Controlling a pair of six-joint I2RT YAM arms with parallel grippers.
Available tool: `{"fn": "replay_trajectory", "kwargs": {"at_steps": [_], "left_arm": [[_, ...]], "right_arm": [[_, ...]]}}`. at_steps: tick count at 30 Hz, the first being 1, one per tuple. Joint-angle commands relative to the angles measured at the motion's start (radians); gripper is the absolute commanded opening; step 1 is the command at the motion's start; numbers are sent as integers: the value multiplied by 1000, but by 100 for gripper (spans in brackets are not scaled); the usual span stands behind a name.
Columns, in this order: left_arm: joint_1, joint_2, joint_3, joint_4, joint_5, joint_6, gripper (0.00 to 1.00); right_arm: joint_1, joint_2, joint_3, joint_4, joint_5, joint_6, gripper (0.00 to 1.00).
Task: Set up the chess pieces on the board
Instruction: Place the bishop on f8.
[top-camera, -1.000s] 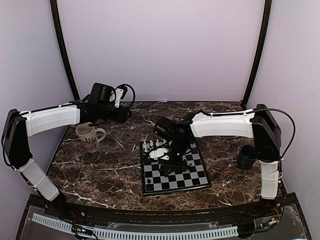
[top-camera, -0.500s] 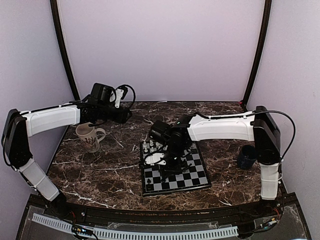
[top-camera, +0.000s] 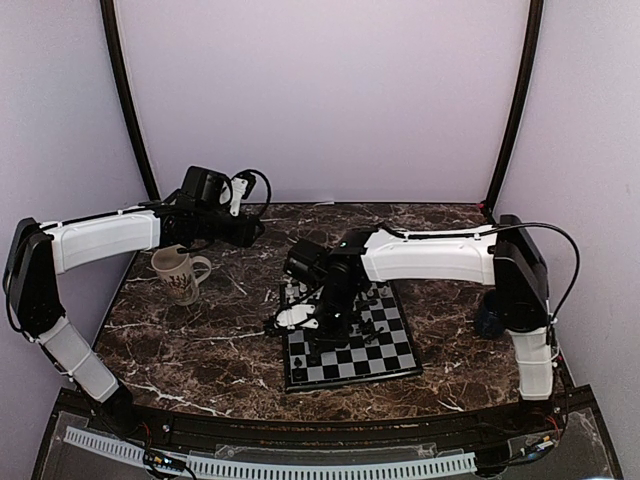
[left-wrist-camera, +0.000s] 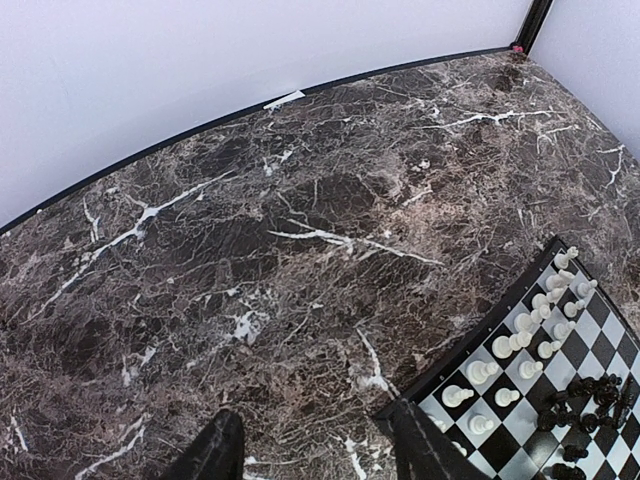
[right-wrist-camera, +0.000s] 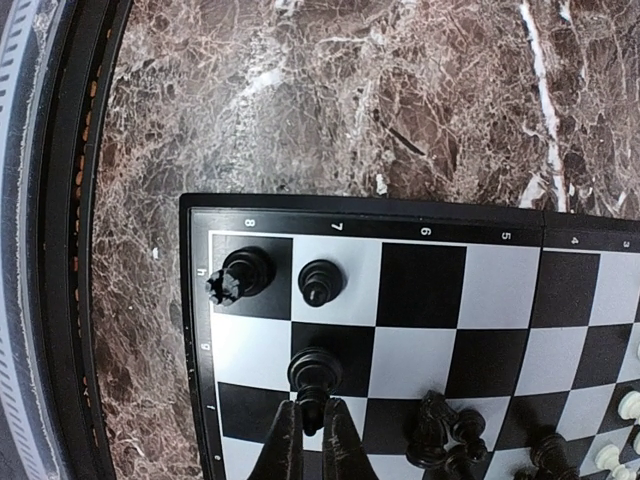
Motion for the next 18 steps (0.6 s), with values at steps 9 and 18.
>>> {"fn": "replay_trajectory", "kwargs": {"at_steps": [9,18], "left_arm": [[7,-7,8,-23,12,11,53],[8,-4,10,-26,12,12,53]], "right_arm": [[23,31,30,-2,15,12,3],[24,21,11,8,22,12,3]]}}
